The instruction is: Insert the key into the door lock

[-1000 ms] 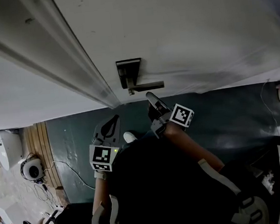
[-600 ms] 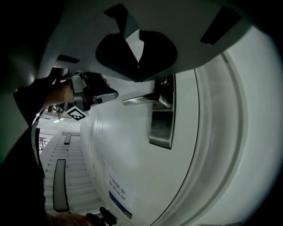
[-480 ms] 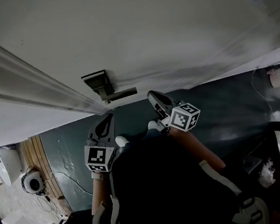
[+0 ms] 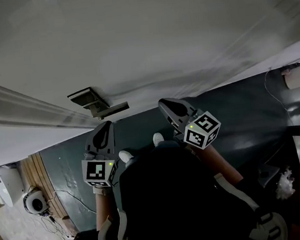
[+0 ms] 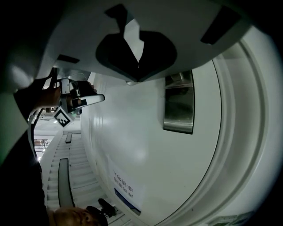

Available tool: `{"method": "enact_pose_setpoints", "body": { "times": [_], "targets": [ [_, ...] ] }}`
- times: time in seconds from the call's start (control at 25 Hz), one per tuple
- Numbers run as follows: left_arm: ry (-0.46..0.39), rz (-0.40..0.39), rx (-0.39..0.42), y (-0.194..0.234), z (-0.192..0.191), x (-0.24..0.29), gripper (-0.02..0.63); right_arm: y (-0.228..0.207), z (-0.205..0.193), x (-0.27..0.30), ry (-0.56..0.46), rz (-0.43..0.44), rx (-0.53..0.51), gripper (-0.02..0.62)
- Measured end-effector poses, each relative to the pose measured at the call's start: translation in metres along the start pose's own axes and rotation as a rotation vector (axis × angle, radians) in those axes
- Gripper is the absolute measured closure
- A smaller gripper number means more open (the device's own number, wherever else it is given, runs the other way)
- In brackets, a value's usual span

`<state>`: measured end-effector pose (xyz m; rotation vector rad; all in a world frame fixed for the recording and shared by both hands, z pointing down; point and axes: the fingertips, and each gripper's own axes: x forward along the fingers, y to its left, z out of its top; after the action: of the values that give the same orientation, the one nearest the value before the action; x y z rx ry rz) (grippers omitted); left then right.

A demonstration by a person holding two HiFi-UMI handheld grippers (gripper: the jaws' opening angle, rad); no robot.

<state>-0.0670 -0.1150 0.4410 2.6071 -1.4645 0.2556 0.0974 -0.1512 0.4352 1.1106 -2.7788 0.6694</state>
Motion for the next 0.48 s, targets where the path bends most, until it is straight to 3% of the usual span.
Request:
{"method": "enact_pose_setpoints", "body": {
  "times": [0.28, 0.48],
  "targets": [
    [-0.015, -0.003, 0.0, -0.012, 0.009, 0.014, 0.597, 0.0, 0.016, -0.019, 0.021, -0.013, -0.24, 0.58],
    [-0.032, -0.011, 0.014, -0.02, 0.015, 0.02, 0.597, -0.002, 0.016, -0.026, 0.029, -0.015, -0.308, 0.579]
  ]
}}
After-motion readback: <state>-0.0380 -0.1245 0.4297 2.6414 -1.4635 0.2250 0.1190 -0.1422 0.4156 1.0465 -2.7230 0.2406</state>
